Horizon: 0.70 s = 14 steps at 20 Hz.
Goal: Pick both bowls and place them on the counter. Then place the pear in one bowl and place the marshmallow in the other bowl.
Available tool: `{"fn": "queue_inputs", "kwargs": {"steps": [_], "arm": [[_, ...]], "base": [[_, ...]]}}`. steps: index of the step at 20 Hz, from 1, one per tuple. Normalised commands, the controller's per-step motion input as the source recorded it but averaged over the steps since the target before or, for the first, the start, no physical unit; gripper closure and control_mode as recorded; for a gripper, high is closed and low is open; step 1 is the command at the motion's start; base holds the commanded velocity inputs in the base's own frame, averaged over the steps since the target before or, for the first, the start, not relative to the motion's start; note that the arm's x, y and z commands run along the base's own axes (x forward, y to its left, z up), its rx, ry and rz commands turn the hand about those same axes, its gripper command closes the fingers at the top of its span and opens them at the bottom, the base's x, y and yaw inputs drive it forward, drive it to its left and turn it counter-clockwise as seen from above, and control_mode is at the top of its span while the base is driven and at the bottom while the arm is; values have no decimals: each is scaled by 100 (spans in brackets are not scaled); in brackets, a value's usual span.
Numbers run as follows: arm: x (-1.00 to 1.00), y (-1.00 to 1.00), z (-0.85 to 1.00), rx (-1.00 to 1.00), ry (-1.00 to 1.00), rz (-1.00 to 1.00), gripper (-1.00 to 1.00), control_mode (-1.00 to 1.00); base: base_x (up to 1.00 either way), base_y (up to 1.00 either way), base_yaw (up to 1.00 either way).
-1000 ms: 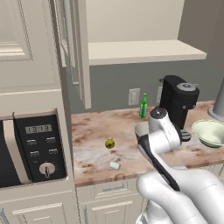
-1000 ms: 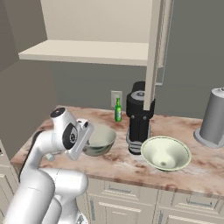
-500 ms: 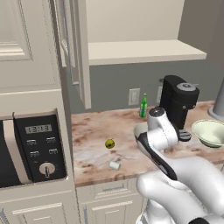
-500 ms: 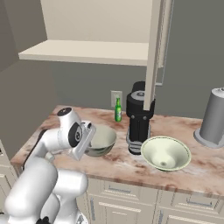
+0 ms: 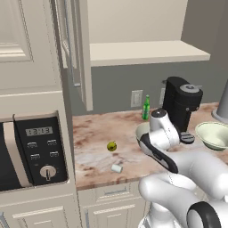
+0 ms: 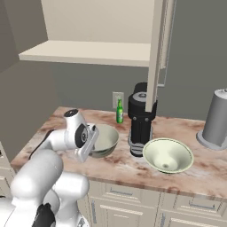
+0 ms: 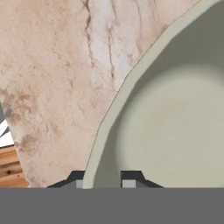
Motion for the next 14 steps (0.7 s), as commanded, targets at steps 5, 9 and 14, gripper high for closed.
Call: {"fn": "queue_inputs", "kwargs": {"steps": [5, 9, 14], "arm": [[-1, 0, -16, 1, -1, 2, -100, -100], [-15, 0, 16, 0, 0, 0, -100, -100], [-33, 10, 30, 0, 0, 0, -100, -100]], "base": [[0, 0, 0], [0, 0, 0], [0, 0, 0]]}}
